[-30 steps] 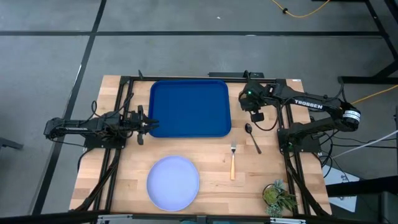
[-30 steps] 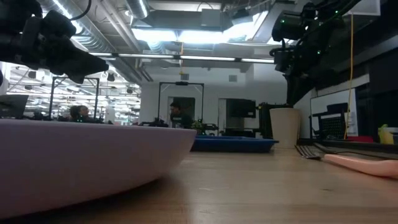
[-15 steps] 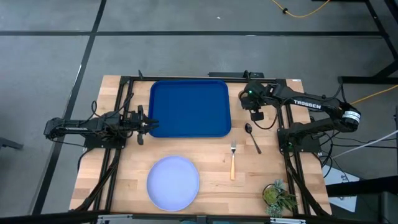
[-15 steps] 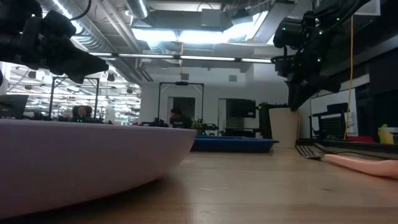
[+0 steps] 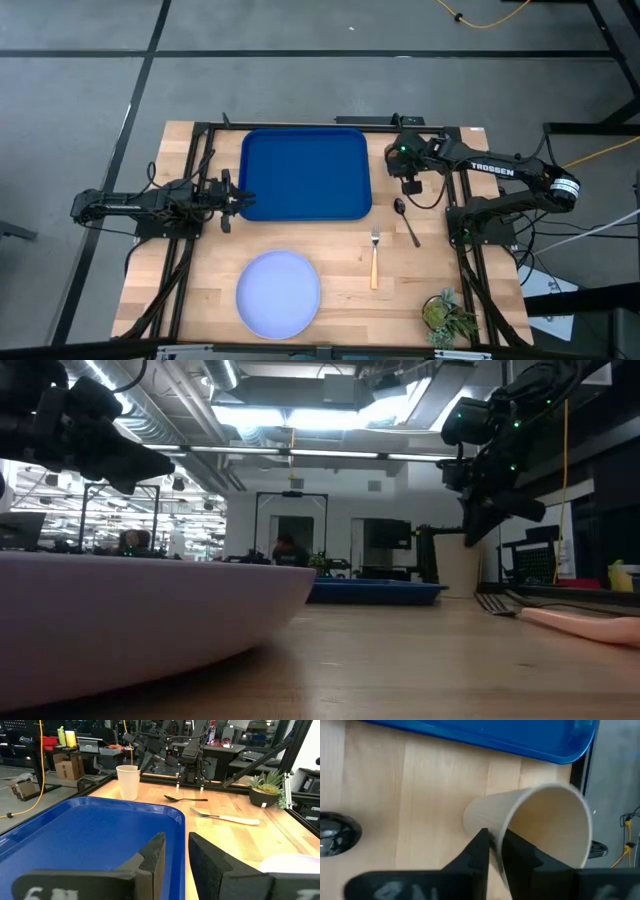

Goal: Pick and place plate/cup/fork/spoon on tray
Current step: Put the beige cup on the blue tray

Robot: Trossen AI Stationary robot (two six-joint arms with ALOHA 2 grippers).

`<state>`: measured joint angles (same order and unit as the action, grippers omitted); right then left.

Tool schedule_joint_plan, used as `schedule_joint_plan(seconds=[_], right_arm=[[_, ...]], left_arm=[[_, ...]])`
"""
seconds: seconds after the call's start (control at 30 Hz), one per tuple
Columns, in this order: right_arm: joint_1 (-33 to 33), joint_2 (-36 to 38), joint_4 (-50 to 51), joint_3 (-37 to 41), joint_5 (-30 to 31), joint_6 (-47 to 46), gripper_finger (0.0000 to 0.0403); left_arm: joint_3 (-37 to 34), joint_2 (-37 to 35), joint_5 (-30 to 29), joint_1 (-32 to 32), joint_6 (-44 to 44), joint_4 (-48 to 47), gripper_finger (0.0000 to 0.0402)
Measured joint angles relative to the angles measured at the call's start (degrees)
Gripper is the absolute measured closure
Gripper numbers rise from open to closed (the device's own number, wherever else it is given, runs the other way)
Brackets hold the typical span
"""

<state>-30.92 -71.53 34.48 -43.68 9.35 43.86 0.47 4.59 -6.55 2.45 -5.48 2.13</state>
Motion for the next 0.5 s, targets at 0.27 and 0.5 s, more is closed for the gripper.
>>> schedule_joint_plan(seconds=[0.27, 0.5], right_arm=[[2.71, 0.0, -0.81, -2.45, 5.85, -0.22, 0.0396], [8.06, 0.0, -7.29, -10.28, 2.9, 0.24, 0.0397]], left_arm=[[-0.01, 0.01, -0.01, 0.0, 0.0, 0.0, 0.0322], [0.0, 0.01, 0.0, -0.01, 0.0, -0.01, 0.0322]])
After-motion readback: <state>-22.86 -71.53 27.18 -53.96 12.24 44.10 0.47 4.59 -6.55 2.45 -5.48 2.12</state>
